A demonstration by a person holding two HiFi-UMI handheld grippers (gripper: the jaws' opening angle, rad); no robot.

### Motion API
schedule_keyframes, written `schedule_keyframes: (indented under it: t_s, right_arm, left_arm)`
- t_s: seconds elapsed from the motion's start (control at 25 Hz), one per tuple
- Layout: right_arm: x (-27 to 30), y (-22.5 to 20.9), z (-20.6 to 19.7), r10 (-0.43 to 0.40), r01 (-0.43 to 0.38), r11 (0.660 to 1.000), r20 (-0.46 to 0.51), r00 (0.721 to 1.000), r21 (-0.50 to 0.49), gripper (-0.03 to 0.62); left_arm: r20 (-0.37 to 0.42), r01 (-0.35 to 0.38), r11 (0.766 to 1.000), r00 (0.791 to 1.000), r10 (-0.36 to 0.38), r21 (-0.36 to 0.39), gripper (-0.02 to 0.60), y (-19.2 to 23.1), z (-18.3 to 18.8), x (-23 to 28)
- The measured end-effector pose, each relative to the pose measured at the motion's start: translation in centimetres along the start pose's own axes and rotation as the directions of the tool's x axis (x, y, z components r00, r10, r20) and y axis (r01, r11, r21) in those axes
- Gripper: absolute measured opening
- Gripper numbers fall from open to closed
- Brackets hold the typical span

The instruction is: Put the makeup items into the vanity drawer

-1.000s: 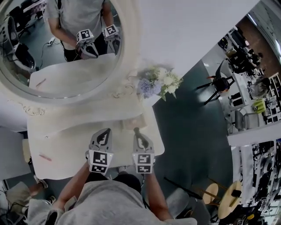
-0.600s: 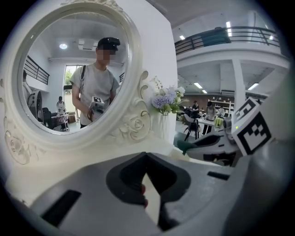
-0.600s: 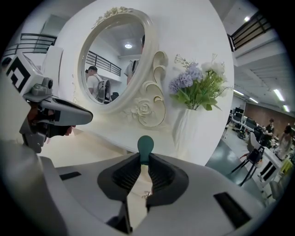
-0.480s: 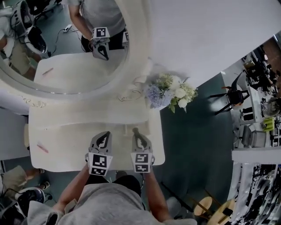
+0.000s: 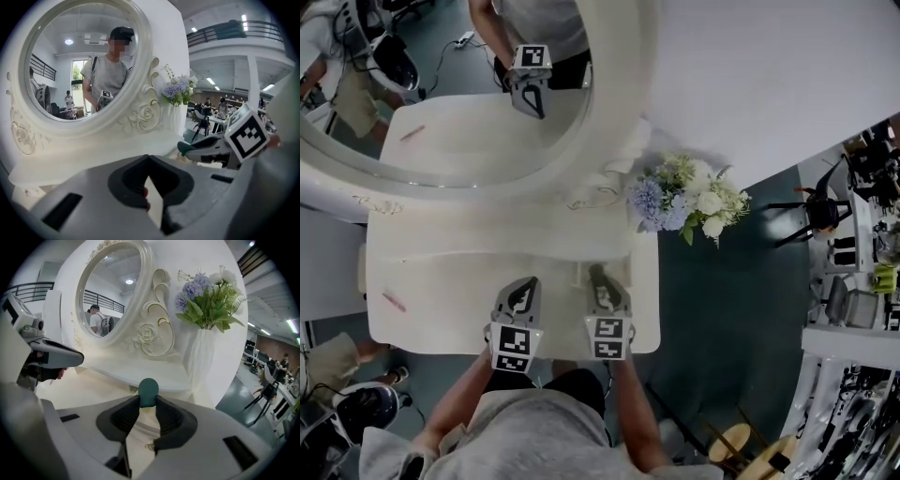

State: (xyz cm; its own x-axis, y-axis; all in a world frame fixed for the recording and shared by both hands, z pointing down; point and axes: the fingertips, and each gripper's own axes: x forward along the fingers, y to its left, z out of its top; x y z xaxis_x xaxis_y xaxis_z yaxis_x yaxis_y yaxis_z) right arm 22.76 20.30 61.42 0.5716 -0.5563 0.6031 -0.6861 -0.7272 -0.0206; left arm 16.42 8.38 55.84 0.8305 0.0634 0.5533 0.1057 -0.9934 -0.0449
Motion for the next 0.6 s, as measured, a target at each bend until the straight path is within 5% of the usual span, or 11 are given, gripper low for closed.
schedule_keyframes:
  t_s: [0.24, 0.6]
  right_arm:
    - [-0.10, -0.25, 0.02, 0.000, 0.000, 0.999, 0.009, 1.000, 0.034, 0.190]
    - [-0.51, -0.58, 0.14, -0.025, 0.025, 0.999, 0.011, 1.000, 0.039, 0.196]
  left_arm:
    - [0.002, 0.011, 1.000, 1.000, -0.011, 0.001, 0.002, -0.21, 0.22, 0.08]
    - [0.012, 0.014, 1.000, 1.000, -0.014, 0.008, 0.002, 0.14, 0.45, -0.22]
